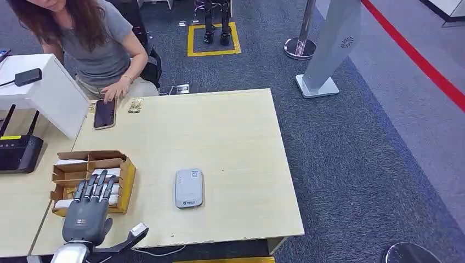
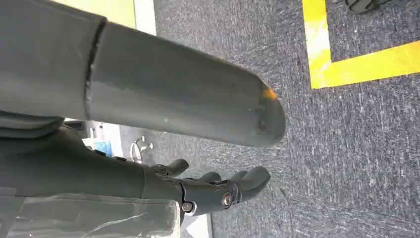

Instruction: Pass the card to the sensor for recognition and then transmit it.

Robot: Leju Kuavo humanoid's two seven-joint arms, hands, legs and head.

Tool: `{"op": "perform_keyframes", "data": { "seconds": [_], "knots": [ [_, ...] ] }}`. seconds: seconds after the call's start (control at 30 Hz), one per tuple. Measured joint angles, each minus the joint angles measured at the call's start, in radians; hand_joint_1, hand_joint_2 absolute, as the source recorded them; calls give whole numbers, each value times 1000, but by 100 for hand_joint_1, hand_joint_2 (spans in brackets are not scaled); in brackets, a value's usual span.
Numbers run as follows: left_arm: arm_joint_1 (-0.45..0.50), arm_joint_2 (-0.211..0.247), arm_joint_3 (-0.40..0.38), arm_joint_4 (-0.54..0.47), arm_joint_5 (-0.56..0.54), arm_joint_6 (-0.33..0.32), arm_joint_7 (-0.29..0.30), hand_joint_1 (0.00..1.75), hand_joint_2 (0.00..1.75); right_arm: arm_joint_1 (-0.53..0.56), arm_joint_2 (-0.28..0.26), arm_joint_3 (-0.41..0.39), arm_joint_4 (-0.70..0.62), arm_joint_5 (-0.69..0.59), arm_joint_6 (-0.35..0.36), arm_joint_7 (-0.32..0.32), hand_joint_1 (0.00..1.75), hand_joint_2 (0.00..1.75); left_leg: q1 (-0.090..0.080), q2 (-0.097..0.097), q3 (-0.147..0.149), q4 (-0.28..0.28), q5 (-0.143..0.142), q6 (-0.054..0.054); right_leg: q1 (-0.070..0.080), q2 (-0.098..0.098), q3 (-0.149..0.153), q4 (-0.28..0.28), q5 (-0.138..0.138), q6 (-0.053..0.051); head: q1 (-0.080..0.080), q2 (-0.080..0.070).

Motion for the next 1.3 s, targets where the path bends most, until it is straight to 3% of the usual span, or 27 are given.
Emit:
{"op": "perform_keyframes", "data": {
  "seconds": [0.73,1.3],
  "knots": [
    [-14,-25,35,36,-4,-3,22,0,175,-1,-2,20,0,26,10,-1,0,0,0,0,0,0,0,0,0,0,0,0,0,0,0,0],
    [-16,-19,43,36,-4,-5,116,0,175,-2,-2,21,0,33,13,-2,0,0,0,0,0,0,0,0,0,0,0,0,0,0,0,0]
  ]
}}
